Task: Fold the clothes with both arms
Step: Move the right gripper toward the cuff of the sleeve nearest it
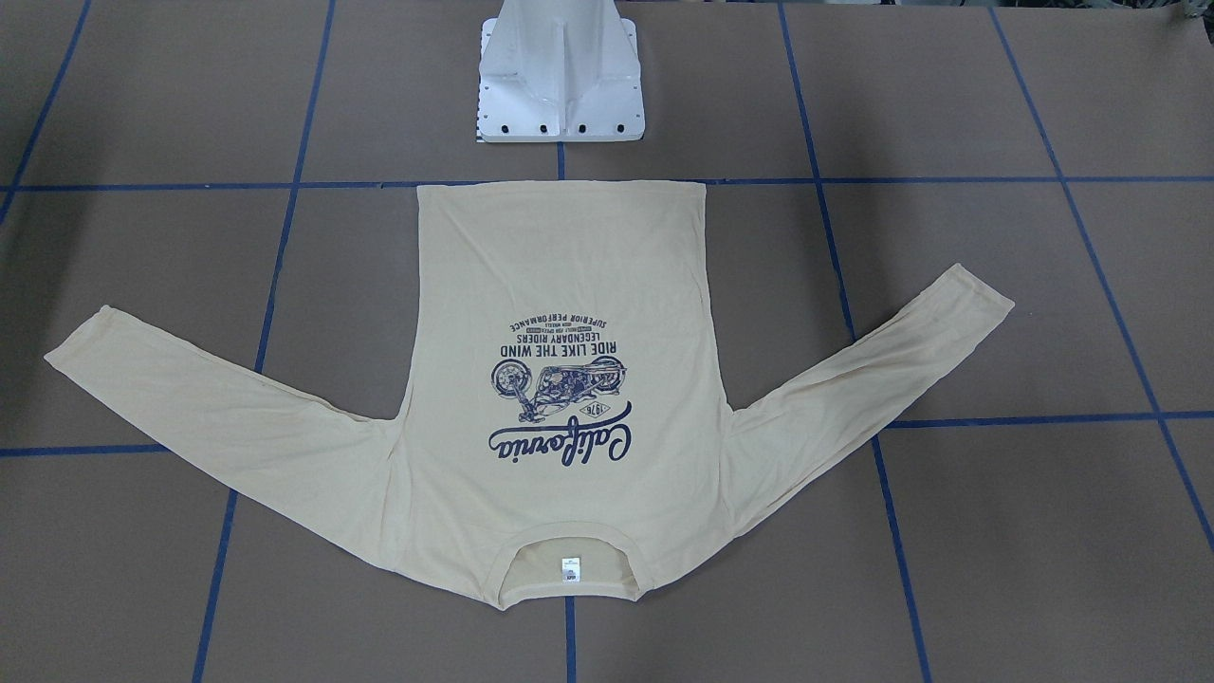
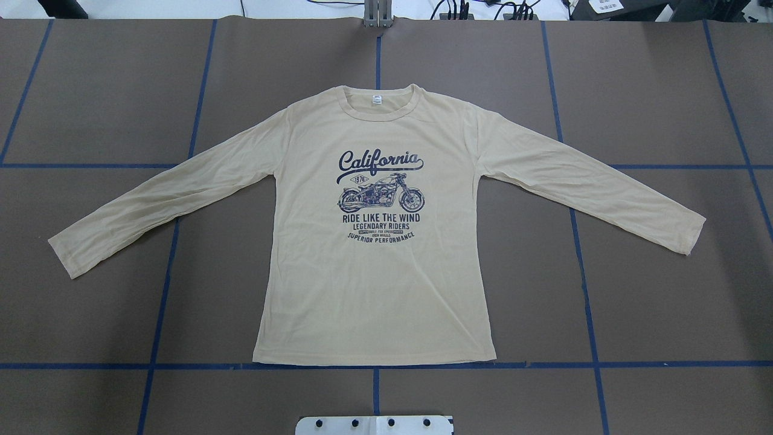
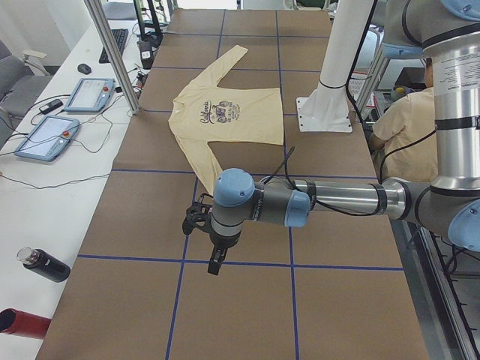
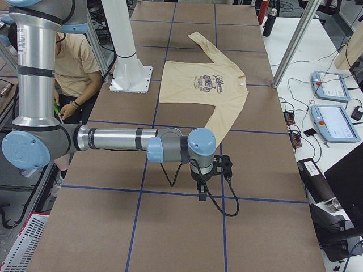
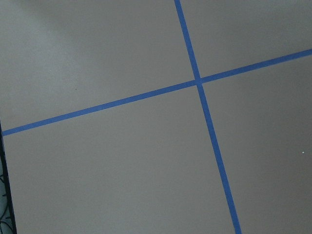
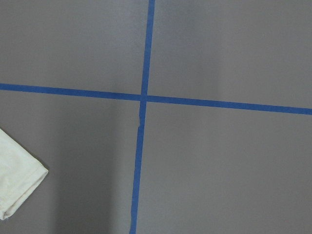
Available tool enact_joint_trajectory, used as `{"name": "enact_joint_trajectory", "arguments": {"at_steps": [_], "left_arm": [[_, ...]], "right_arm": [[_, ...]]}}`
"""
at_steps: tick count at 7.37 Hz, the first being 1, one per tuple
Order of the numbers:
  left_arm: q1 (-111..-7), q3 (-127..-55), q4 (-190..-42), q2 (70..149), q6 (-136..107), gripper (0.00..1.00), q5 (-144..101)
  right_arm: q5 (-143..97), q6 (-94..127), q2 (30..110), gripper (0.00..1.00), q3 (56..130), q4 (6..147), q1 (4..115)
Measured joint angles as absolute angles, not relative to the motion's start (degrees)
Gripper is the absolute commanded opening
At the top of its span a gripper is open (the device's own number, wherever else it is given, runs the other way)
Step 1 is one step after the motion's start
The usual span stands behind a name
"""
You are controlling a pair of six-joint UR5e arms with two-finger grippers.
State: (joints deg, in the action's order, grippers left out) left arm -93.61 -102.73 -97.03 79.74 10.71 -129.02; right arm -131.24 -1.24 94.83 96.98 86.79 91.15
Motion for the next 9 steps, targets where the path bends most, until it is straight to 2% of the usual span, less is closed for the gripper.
{"name": "enact_joint_trajectory", "arguments": {"at_steps": [5,9], "left_arm": [[-93.61,-106.42,-105.06,79.73,10.73,1.0,-128.54],[-93.66,-106.23,-115.4,81.93,10.44,1.0,-128.3]], "right_arm": [[-136.99,-0.9,94.09,1.0,98.64,83.0,91.14],[-137.21,1.45,92.96,1.0,99.69,72.63,91.22]]}}
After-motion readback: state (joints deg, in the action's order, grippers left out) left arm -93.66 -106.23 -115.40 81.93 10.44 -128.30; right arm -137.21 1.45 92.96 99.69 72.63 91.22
